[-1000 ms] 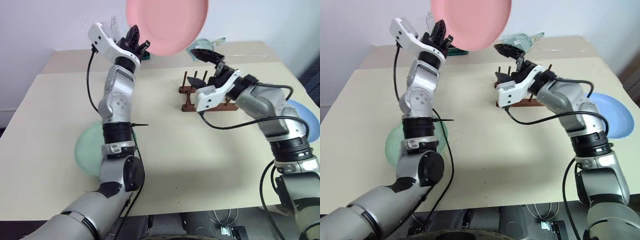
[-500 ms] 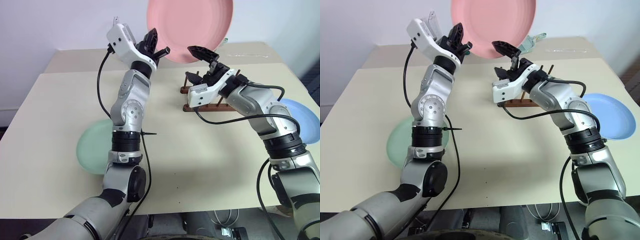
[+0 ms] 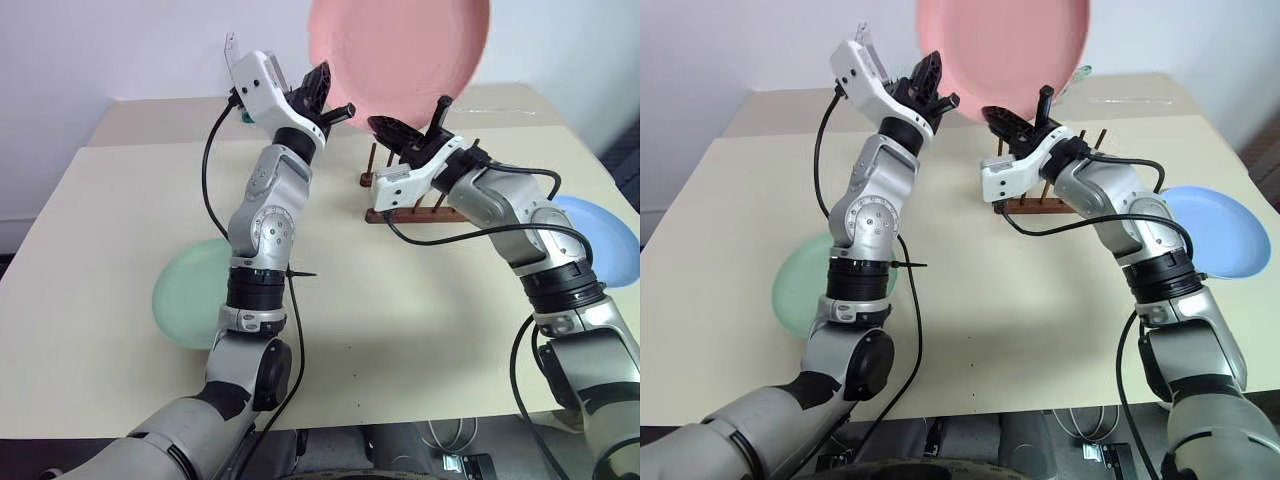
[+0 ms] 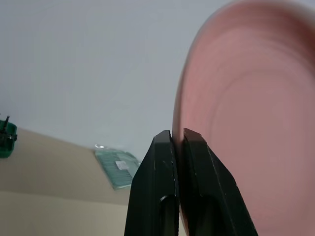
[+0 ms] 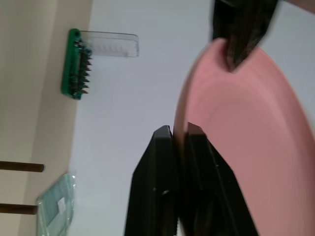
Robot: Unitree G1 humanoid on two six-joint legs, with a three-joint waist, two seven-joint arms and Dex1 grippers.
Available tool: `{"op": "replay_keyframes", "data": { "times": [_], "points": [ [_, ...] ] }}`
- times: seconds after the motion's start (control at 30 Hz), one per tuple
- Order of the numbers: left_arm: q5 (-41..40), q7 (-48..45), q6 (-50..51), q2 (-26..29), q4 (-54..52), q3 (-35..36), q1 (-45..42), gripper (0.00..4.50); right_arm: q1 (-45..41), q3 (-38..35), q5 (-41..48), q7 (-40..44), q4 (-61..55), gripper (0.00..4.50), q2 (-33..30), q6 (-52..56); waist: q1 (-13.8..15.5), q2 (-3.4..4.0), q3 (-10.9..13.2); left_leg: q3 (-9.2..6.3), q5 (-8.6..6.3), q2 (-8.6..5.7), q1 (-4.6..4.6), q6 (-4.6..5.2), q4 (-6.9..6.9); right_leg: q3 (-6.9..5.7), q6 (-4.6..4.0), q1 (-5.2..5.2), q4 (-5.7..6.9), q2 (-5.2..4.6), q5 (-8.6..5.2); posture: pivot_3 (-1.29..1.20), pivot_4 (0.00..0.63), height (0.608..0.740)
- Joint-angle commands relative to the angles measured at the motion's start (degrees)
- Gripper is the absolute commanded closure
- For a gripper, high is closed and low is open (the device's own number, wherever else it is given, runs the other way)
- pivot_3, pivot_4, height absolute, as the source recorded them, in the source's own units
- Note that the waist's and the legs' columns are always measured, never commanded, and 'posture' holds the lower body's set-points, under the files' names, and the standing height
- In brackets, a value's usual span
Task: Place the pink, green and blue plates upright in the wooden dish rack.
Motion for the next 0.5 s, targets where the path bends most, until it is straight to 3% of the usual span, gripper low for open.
{"op": "replay_keyframes", "data": {
  "times": [0.03, 0.1, 0.2, 0.43, 0.5],
  "points": [
    [-3.5, -0.4, 3.6, -2.5, -0.9, -0.4, -0.7, 4.5, -1.5, -1.0, 0.3, -1.3, -0.5, 4.47, -0.8, 0.5, 0.0, 0.0, 0.0, 0.0, 0.0, 0.0, 0.0, 0.0, 0.0, 0.0, 0.0, 0.0, 0.0, 0.01, 0.0, 0.0, 0.15, 0.74],
    [-5.3, -1.1, 4.4, -2.8, -0.9, 0.1, -0.8, 4.5, -1.4, -1.0, 0.3, -1.4, -0.5, 4.47, -1.0, 0.5, 0.0, 0.0, 0.0, 0.0, 0.0, 0.0, -0.01, 0.0, 0.0, 0.0, 0.0, 0.0, 0.0, 0.01, 0.0, 0.0, 0.15, 0.74],
    [-3.3, -2.6, 4.1, -1.5, -1.5, -2.0, -0.8, 3.45, -1.2, -1.1, 0.1, -1.7, 0.0, 4.5, -1.7, 0.7, 0.1, -0.01, 0.0, 0.0, 0.0, 0.0, -0.01, 0.0, 0.01, 0.0, 0.0, 0.01, -0.01, 0.0, 0.0, 0.0, 0.15, 0.74],
    [-2.7, -7.4, 5.0, 2.2, -3.6, -3.4, -1.2, 0.04, -1.1, -1.2, 0.0, -2.3, 1.3, 4.5, -3.4, 1.7, 0.0, -0.01, 0.0, 0.01, 0.0, 0.0, 0.0, 0.0, -0.02, 0.0, 0.01, 0.01, -0.03, 0.02, 0.01, 0.0, 0.15, 0.74],
    [-3.5, -9.0, 7.0, 4.9, -5.8, -3.0, -1.0, 0.04, -0.9, -1.7, 0.3, -2.7, 2.0, 4.5, -4.0, 2.3, -0.1, -0.01, 0.0, 0.02, 0.0, 0.0, -0.01, 0.0, -0.03, 0.01, 0.01, -0.01, -0.02, 0.02, 0.01, 0.0, 0.15, 0.74]
  ]
}}
